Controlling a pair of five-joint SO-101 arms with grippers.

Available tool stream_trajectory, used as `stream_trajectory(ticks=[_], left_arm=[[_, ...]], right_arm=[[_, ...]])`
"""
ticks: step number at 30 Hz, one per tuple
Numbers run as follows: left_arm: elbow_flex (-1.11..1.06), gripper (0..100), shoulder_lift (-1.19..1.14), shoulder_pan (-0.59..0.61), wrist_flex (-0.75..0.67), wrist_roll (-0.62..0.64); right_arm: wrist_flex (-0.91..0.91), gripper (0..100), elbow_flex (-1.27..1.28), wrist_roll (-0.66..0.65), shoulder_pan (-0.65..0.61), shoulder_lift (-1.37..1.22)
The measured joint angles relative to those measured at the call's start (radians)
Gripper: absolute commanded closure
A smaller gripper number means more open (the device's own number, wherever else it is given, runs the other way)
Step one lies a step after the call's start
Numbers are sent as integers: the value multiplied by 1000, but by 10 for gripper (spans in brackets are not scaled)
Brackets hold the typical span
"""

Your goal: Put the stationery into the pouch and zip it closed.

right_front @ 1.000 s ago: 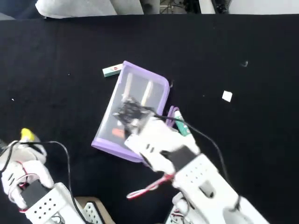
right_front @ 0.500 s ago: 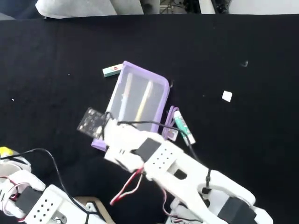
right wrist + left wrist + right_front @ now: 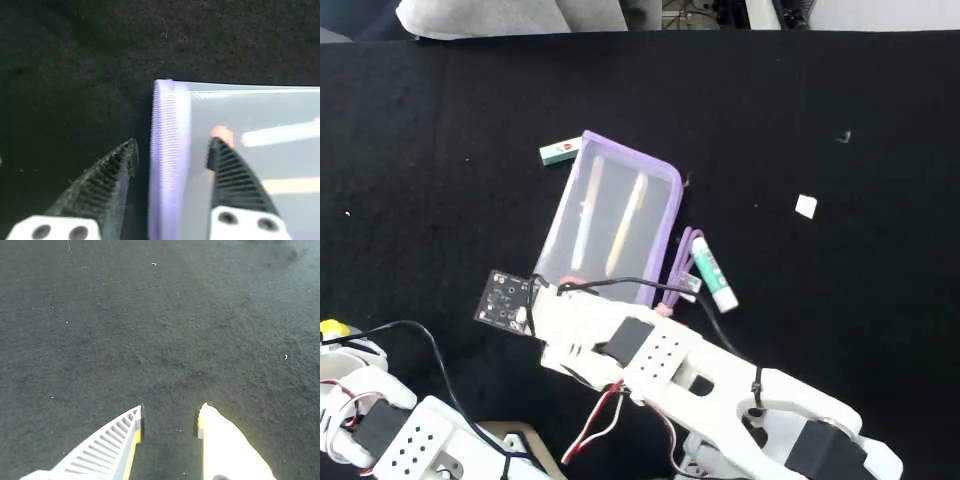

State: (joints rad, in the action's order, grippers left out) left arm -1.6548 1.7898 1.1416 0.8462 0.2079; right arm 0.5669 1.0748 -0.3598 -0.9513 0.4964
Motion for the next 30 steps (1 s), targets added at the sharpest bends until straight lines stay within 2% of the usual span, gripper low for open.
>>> stream_trajectory(ticks=[6,14,22,30], left_arm=[[0,804,0,0,0,0],[-14,804,2,0,0,0],[-14,804,0,0,0,0],[-14,804,0,0,0,0]], right_arm=[[-15,795,3,-23,23,0],[-60,794,3,-78,232,0],[-63,795,3,-133,351,0],[-63,794,3,-221,528,0]])
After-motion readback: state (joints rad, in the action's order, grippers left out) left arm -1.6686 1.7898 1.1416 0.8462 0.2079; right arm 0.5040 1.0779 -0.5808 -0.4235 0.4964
